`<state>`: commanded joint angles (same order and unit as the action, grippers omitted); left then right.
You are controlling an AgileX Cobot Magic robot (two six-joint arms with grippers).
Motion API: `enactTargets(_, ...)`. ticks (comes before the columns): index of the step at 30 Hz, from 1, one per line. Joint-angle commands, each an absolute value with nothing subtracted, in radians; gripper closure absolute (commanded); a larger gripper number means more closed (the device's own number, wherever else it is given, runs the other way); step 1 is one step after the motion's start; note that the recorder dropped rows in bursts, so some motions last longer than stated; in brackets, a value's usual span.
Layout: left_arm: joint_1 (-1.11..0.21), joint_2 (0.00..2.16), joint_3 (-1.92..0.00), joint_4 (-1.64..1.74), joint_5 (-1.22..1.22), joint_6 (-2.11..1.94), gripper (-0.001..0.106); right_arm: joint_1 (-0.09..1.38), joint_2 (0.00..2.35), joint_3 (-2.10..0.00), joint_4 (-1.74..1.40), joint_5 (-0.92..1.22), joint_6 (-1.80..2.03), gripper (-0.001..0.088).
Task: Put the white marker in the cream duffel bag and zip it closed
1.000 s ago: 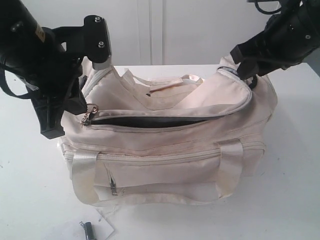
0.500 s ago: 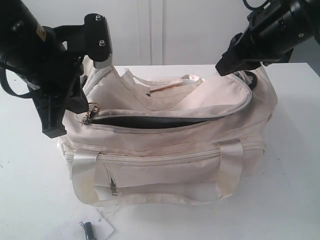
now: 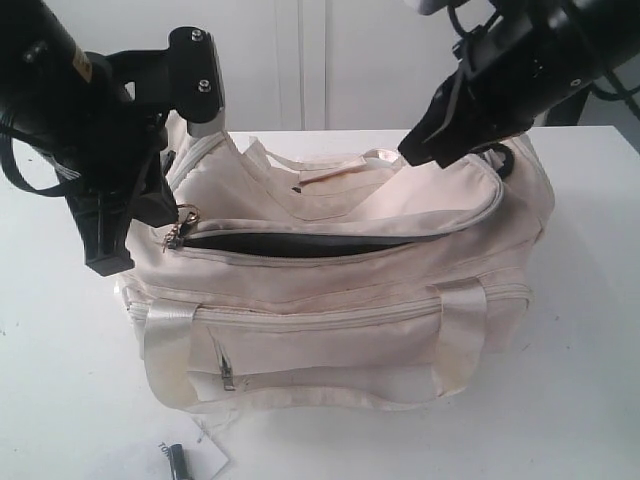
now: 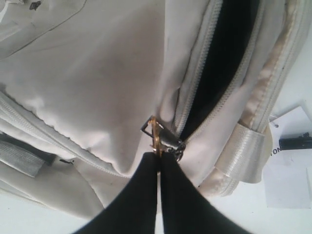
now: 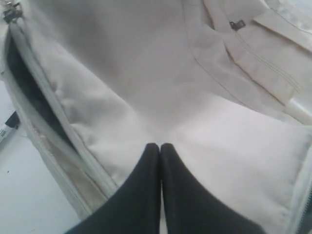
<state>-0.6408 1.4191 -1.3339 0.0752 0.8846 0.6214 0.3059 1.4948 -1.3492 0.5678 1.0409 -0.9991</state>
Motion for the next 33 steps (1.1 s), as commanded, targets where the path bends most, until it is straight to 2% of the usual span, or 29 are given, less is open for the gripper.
enactTargets(5, -0.641, 1.419, -1.334, 0.071, 0.884, 0.621, 0.105, 0.353, 1.495, -1.291, 0.570, 1.012, -1.102, 0.0866)
enactTargets(8, -0.641, 1.419, -1.334, 0.071, 0.882, 0.621, 0.105, 0.381, 1.495, -1.256, 0.572, 0.960, -1.125, 0.0810)
enactTargets(14, -0.641, 1.419, -1.334, 0.069, 0.883, 0.621, 0.105, 0.445, 1.495, -1.213, 0.615, 0.899, -1.284, 0.0542)
enactTargets(19, -0.641, 1.419, -1.334, 0.069, 0.883, 0.621, 0.105, 0.486, 1.495, -1.174, 0.638, 0.832, -1.369, 0.0404)
enactTargets(33, -0.641, 1.419, -1.334, 0.060, 0.883, 0.621, 0.105, 0.588, 1.495, -1.090, 0.683, 0.642, -1.406, 0.0330)
